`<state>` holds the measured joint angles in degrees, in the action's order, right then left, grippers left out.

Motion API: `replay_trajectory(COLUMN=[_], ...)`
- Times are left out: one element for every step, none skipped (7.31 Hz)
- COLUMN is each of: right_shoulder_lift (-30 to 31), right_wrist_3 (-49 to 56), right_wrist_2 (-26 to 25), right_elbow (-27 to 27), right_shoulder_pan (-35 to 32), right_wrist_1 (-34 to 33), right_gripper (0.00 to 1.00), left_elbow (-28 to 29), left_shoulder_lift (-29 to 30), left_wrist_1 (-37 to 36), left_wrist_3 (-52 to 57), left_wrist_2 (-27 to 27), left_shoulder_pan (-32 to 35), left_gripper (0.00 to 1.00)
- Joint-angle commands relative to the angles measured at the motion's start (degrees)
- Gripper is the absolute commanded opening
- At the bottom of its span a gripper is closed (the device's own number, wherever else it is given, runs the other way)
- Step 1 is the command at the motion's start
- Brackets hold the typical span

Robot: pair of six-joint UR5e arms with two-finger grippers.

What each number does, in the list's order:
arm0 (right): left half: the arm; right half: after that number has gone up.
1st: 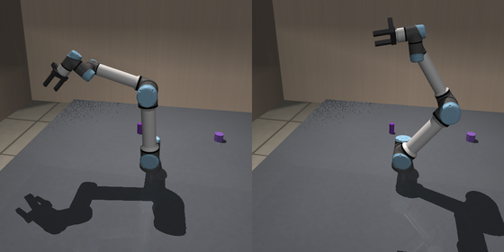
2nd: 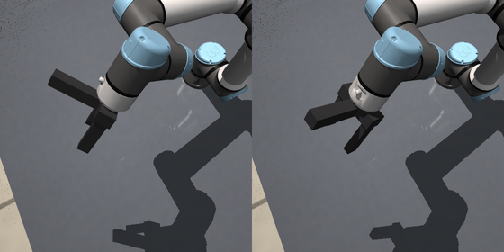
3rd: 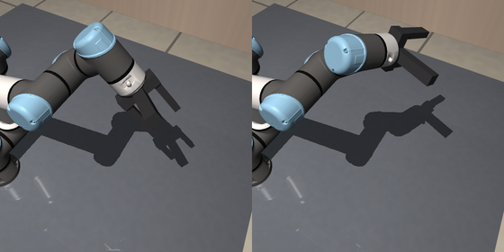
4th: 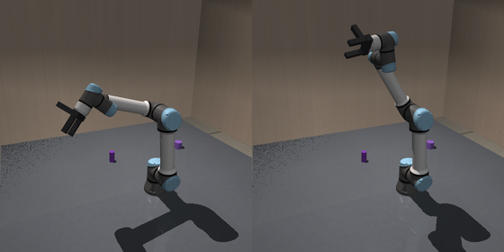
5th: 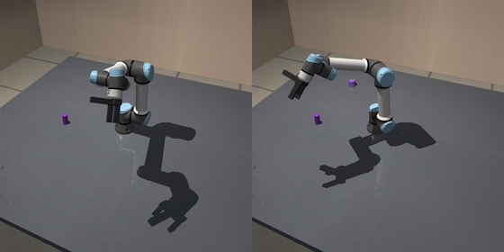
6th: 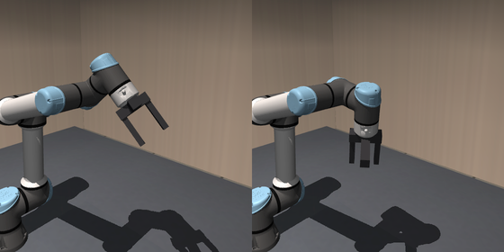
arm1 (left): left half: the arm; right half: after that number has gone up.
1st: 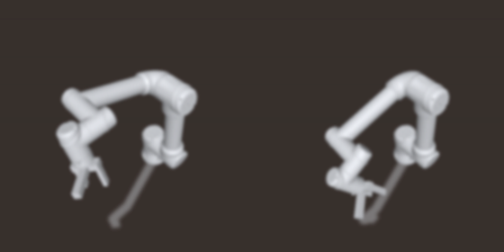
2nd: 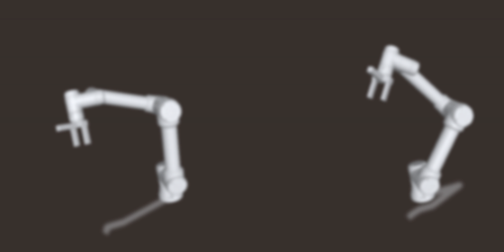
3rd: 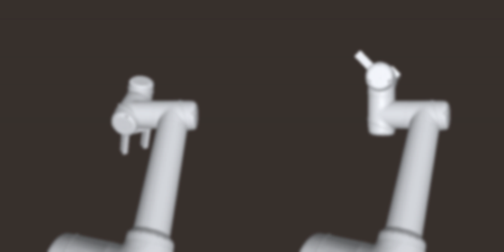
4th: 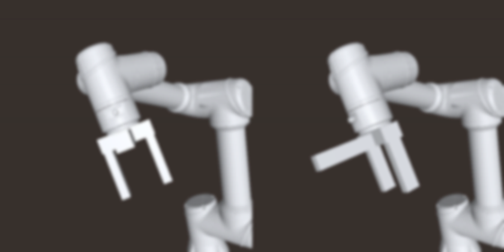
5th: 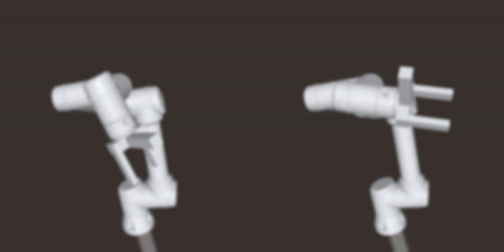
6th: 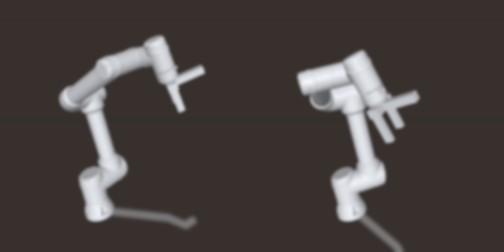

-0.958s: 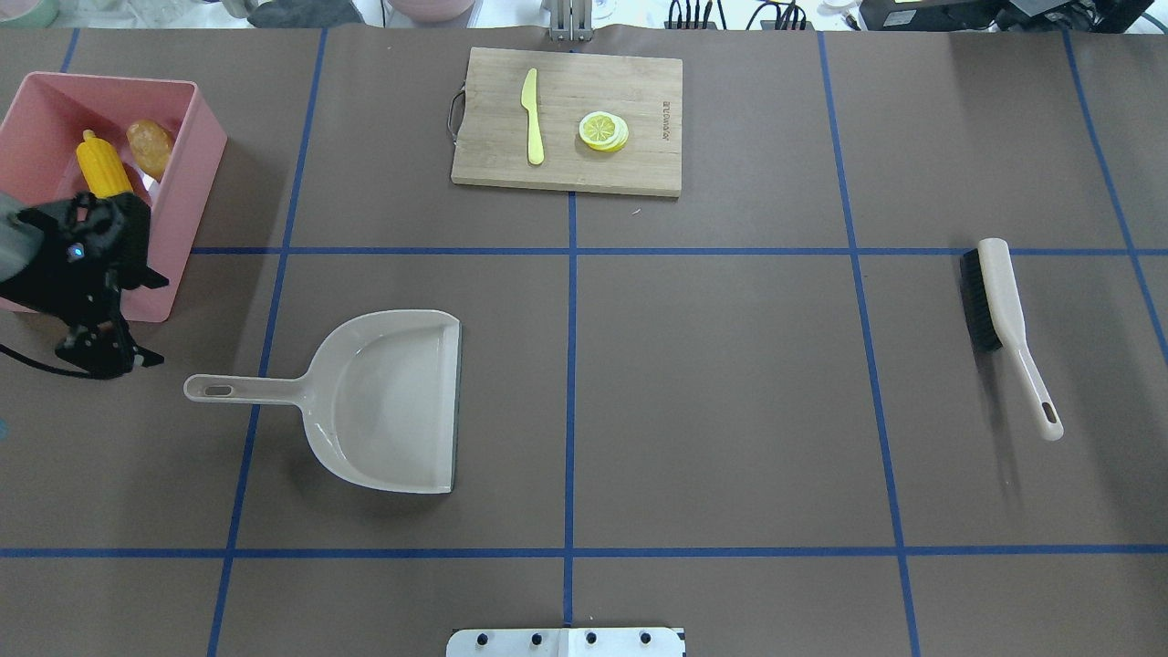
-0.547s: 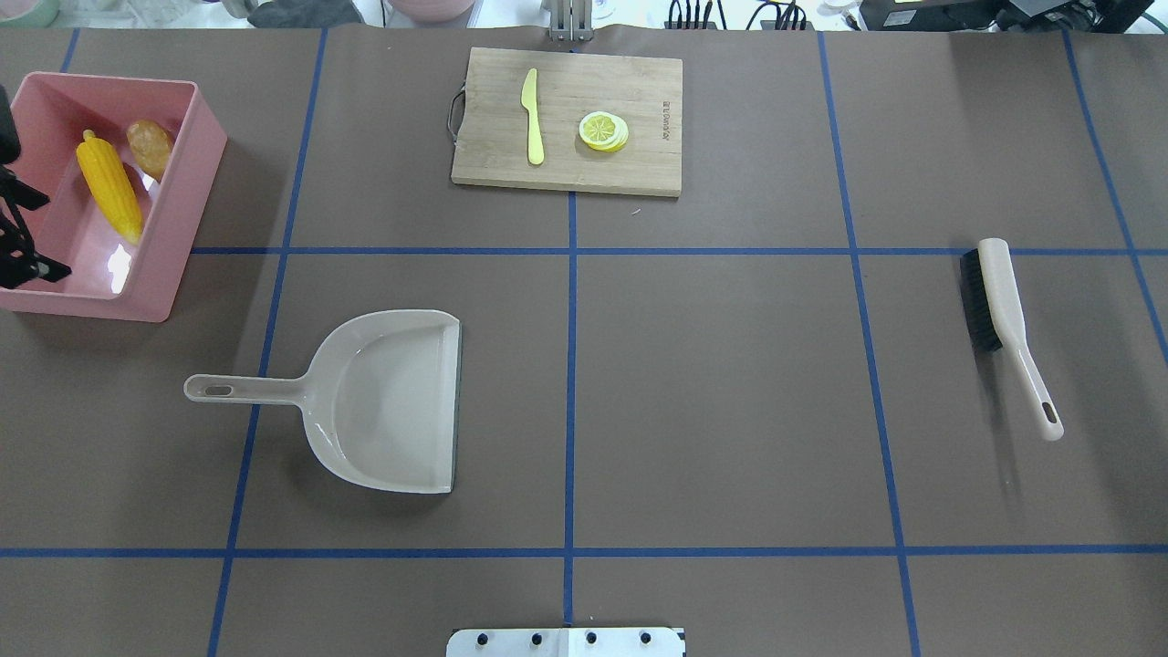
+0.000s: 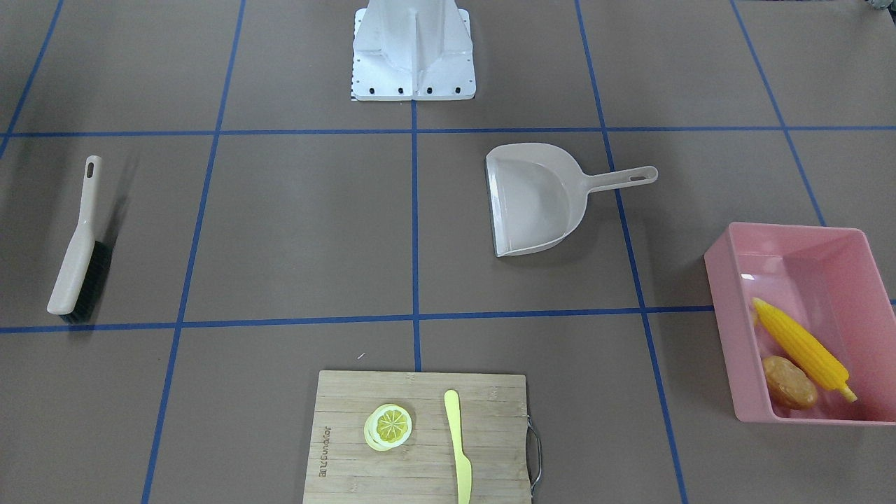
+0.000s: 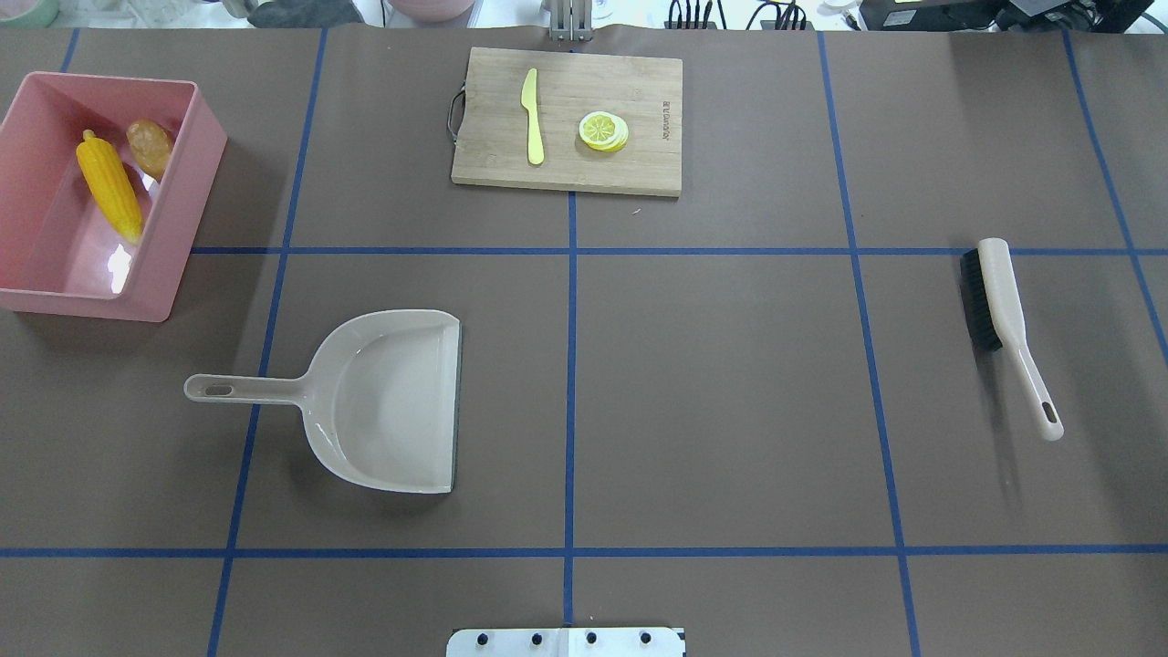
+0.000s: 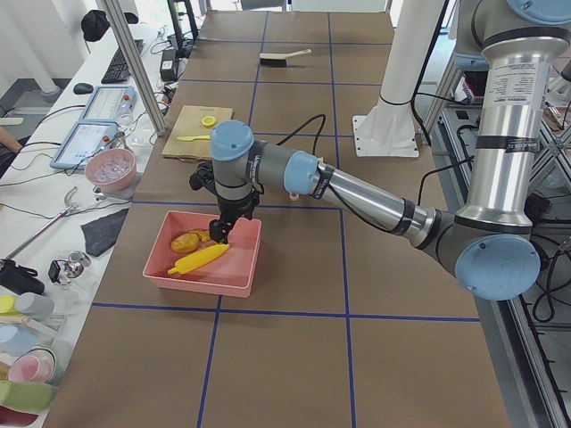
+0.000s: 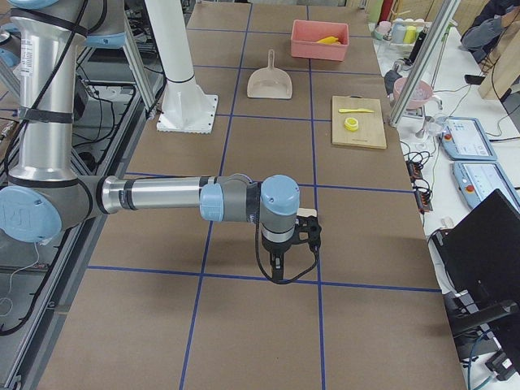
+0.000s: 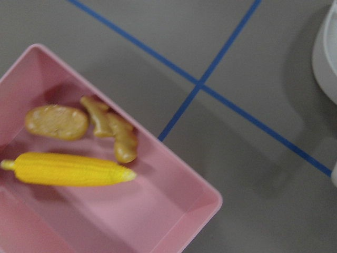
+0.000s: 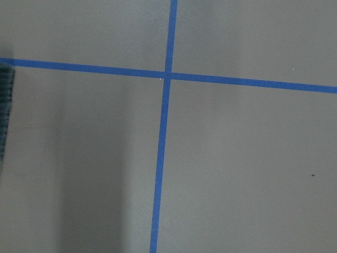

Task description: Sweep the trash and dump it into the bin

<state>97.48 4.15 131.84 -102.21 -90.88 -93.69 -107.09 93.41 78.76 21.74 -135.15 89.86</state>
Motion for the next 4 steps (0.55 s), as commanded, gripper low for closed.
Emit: replay_trajectory(right_shoulder_lift=[0.0, 0.1, 0.1, 0.1], right_wrist_3=[0.0, 0.1, 0.1, 0.0], right_wrist_2=[0.0, 0.0, 0.0, 0.0], right_elbow=[0.0, 0.0, -0.1, 0.0], right_shoulder_pan=[0.0, 0.0, 0.0, 0.0], right_wrist_1=[0.0, 0.0, 0.0, 0.0], right_gripper=[1.00, 1.00, 1.00, 1.00], left_elbow=[8.8, 14.9, 19.9, 20.5], left_shoulder_lift=[-0.2, -0.2, -0.2, -0.2], left_wrist_1=[-2.0, -1.4, -0.3, 0.5], left_wrist_3=[0.1, 0.4, 0.1, 0.0], left_wrist_2=[-0.5, -0.5, -0.2, -0.2], left_shoulder_pan=[9.6, 10.5, 10.7, 10.7], left_gripper=[0.98, 0.98, 0.98, 0.98])
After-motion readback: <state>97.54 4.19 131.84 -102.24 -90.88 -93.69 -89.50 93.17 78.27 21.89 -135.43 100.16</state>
